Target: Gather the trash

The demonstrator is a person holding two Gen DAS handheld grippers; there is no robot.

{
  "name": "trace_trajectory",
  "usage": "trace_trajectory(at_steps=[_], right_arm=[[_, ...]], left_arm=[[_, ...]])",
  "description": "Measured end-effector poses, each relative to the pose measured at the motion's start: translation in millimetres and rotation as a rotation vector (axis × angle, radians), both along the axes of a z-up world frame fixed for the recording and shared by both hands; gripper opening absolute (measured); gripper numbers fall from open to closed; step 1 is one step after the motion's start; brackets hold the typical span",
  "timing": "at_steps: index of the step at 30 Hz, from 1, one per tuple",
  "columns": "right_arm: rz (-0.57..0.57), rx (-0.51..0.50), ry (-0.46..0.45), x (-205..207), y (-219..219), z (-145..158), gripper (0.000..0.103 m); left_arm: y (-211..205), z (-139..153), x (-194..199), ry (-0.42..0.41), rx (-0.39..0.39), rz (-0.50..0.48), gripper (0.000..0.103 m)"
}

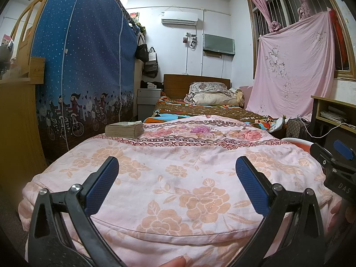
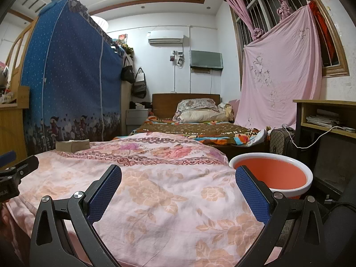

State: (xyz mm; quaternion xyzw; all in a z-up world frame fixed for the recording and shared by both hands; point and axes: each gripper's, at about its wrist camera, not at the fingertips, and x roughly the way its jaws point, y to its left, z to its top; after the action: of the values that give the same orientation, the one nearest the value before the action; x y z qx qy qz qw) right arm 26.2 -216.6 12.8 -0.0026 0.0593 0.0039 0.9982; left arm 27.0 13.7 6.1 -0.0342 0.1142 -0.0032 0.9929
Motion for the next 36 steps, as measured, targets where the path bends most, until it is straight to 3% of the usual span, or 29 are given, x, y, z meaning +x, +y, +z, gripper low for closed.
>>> trace_trajectory(at_steps=[36], right_arm=[[0.002,-0.005,0.006,0.4,1.8,-1.1,0.103]], left_arm=[[6.3,-1.5,0.2,0.002,-0.006,-0.006,0.091]])
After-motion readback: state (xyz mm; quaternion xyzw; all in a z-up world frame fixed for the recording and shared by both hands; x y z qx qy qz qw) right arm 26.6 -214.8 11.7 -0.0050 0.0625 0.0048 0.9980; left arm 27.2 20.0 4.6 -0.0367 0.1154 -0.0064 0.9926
